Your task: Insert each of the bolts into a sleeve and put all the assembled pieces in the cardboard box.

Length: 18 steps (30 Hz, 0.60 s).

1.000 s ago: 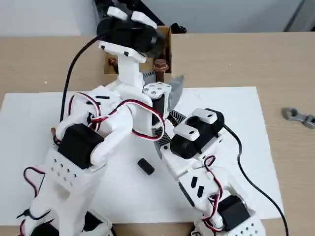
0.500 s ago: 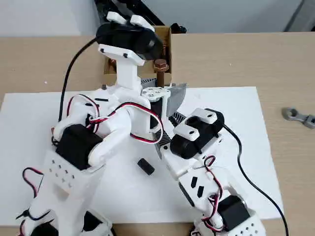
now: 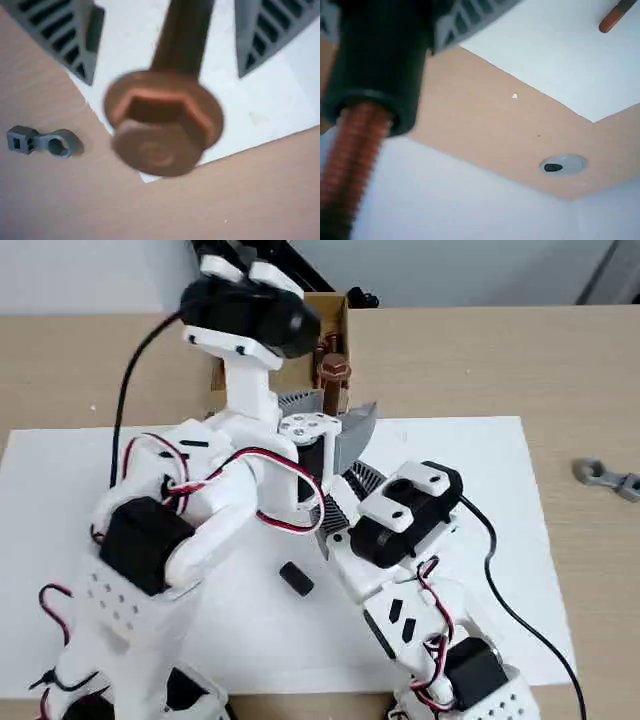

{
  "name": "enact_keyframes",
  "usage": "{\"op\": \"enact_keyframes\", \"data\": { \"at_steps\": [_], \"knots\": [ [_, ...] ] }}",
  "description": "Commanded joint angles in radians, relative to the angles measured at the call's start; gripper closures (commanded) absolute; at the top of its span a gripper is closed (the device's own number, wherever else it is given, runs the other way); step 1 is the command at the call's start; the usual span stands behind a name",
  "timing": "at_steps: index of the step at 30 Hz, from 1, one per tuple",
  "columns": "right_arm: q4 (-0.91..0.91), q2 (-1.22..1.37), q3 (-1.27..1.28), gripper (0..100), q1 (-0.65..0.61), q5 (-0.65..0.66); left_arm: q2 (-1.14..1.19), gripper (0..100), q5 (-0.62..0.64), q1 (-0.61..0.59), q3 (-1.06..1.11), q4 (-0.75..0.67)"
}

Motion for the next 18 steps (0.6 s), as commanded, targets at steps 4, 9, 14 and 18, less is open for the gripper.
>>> {"op": "enact_keyframes", "data": {
  "at_steps": [4, 9, 14, 18],
  "knots": [
    [-0.031, -0.016, -0.014, 99.5, -0.001, 0.014, -0.008, 86, 0.003, 0.002, -0.048, -0.006],
    [-0.031, -0.016, -0.014, 99.5, -0.001, 0.014, -0.006, 100, -0.121, 0.005, -0.042, -0.068],
    [-0.031, -0.016, -0.014, 99.5, -0.001, 0.014, -0.009, 100, -0.132, 0.005, -0.042, -0.066],
    [-0.031, -0.016, -0.014, 99.5, -0.001, 0.014, -0.012, 100, -0.132, 0.006, -0.042, -0.043]
  ]
}}
